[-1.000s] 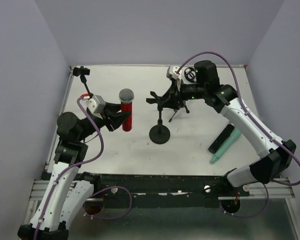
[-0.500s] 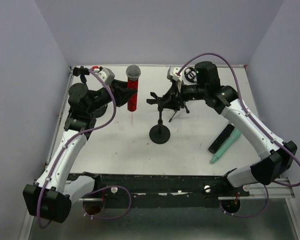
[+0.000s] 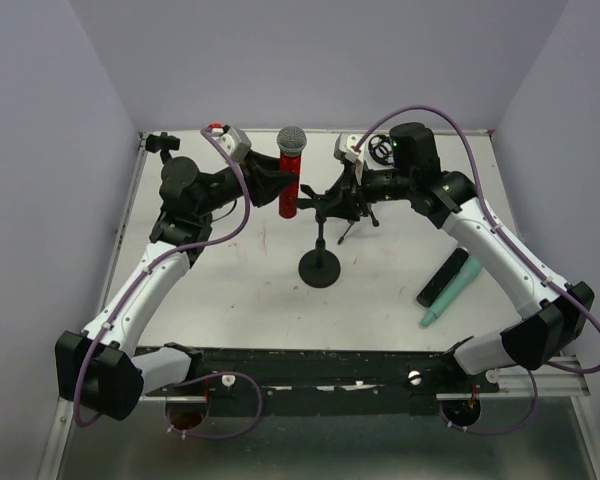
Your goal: Attach the microphones to the stand
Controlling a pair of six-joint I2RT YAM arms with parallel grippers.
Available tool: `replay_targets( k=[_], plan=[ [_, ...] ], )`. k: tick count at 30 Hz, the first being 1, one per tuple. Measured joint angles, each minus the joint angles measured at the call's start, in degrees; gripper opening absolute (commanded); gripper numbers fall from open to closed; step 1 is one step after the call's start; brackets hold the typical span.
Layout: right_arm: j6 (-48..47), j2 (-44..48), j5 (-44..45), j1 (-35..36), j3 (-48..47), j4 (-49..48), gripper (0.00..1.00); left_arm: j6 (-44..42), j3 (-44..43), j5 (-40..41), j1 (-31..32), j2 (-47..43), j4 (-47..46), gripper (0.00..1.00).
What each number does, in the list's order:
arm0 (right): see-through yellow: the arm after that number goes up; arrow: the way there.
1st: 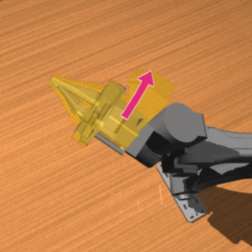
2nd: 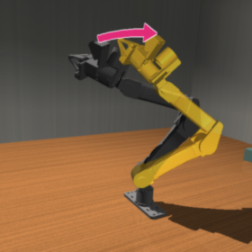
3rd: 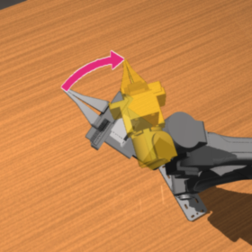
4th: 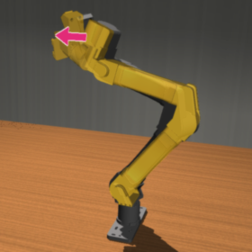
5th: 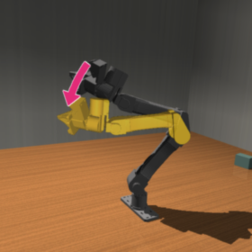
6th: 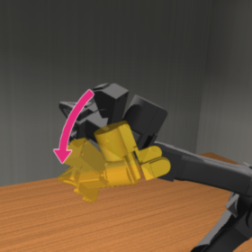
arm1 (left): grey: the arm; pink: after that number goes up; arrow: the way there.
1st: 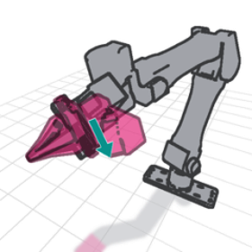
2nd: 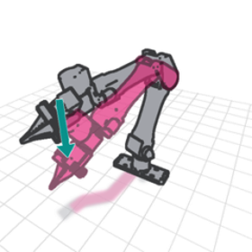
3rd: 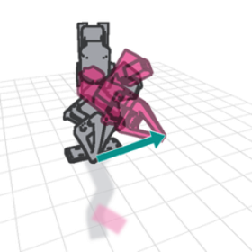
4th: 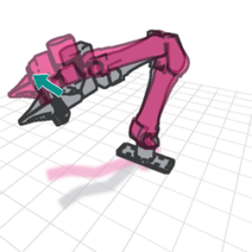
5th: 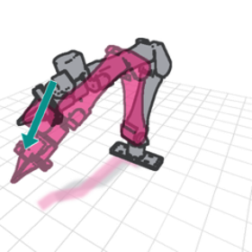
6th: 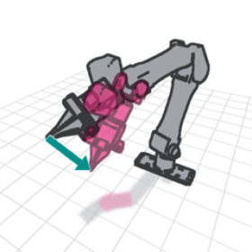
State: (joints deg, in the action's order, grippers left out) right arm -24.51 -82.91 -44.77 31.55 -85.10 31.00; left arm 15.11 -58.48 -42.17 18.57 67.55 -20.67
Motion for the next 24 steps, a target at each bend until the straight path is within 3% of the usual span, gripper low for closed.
replay_targets(
  k=[24],
  plan=[
    [0.4, 0.8, -0.3, -0.3, 1.0, -0.1, 0.18, 3.9, 5.9, 0.0, 2.9, 1.3, -8.7, 0.0]
  ],
)
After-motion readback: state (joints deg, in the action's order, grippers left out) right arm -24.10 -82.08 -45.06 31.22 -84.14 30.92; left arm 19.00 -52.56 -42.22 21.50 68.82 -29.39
